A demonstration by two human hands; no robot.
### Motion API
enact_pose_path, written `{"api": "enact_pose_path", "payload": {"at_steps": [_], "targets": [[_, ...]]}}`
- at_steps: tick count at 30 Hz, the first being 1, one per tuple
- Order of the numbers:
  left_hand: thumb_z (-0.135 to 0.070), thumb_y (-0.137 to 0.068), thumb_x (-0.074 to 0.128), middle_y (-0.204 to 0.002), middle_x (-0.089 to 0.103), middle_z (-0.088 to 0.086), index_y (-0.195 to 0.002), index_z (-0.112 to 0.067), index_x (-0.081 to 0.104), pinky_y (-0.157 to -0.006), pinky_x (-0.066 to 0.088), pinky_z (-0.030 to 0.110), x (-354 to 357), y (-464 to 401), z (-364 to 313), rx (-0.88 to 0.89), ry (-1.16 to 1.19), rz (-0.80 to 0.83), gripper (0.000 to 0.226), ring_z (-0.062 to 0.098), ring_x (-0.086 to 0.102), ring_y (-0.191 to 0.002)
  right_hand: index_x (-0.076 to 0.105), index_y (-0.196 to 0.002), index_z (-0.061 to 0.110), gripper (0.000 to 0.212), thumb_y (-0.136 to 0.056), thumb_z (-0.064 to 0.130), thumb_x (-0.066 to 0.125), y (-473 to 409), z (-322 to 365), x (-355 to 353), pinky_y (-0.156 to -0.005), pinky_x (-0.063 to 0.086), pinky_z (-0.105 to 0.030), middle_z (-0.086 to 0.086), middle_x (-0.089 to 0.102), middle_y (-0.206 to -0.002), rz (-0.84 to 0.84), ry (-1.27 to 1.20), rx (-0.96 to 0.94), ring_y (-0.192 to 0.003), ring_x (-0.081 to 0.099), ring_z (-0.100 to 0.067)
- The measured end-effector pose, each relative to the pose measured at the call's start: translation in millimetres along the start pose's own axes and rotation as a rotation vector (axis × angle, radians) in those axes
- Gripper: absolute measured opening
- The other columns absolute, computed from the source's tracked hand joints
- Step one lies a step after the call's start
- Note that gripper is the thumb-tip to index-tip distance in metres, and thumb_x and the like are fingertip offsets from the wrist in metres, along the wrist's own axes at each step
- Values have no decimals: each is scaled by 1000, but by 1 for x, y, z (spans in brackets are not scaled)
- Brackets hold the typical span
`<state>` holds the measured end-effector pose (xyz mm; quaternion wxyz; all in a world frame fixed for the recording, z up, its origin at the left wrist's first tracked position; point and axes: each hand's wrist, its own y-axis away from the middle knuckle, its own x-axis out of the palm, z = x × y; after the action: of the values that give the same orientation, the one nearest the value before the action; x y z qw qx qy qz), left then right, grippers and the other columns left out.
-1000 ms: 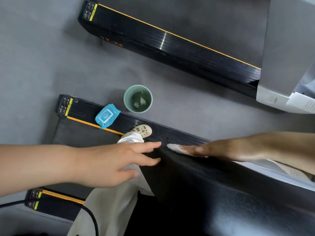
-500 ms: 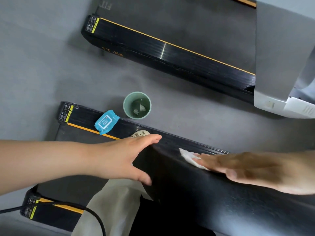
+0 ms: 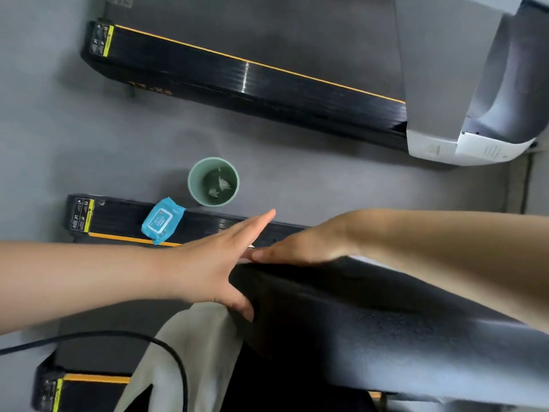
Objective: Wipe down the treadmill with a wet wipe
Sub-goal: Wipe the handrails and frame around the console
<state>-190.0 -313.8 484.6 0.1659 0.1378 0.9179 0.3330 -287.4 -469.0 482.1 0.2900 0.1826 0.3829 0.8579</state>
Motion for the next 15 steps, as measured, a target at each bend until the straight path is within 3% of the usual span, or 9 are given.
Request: {"api": "enact_pose_path", "payload": {"at_steps": [2, 6, 8, 10, 12, 15], "targets": [[-38, -62, 85, -134, -1, -32, -114, -56, -28, -97, 3, -5, -6, -5, 0, 43, -14, 34, 126, -20, 0, -125, 14, -150, 34, 48, -103, 41, 23, 15, 7, 1, -118, 3, -28, 18, 14, -156, -34, -2, -11, -142, 11, -1], [-38, -62, 85, -136, -8, -36, -117, -56, -28, -96, 1, -5, -11, -13, 0, 100, -25, 133, 127, -17, -3, -132, 16, -148, 40, 47, -101, 40, 24, 76, 18, 9, -114, -1, -13, 32, 6, -151, -89, -104, -21, -137, 4, 15], [-39, -62, 84, -129, -14, -42, -116, -57, -30, -91, -3, -9, -16, -17, -4, 155, -81, 171, 127, -23, -8, -124, 15, -144, 50, 47, -97, 49, 21, 108, 24, 23, -113, -1, -10, 40, 5, -148, -145, -69, -35, -134, 1, 21], [-38, -65, 83, -121, -23, -46, -115, -57, -31, -88, -6, -11, -22, -21, -11, 210, -136, 230, 126, -30, -16, -115, 3, -136, 65, 46, -90, 64, 8, 135, 20, 40, -110, -2, -6, 49, -5, -141, -234, 45, -12, -132, -2, 23], [-36, -68, 82, -120, -25, -46, -115, -57, -31, -88, -8, -10, -27, -25, -18, 261, -181, 299, 124, -35, -21, -107, -11, -130, 69, 50, -82, 74, -3, 161, 8, 51, -111, -1, -7, 50, -10, -139, -314, 92, 84, -133, -2, 22], [-35, -68, 82, -118, -27, -46, -115, -57, -31, -88, -9, -10, -30, -30, -25, 299, -225, 369, 125, -39, -26, -101, 3, -135, 64, 71, -69, 83, -15, 185, -6, 64, -115, 8, -16, 46, -1, -144, -436, 120, 267, -134, -1, 21]]}}
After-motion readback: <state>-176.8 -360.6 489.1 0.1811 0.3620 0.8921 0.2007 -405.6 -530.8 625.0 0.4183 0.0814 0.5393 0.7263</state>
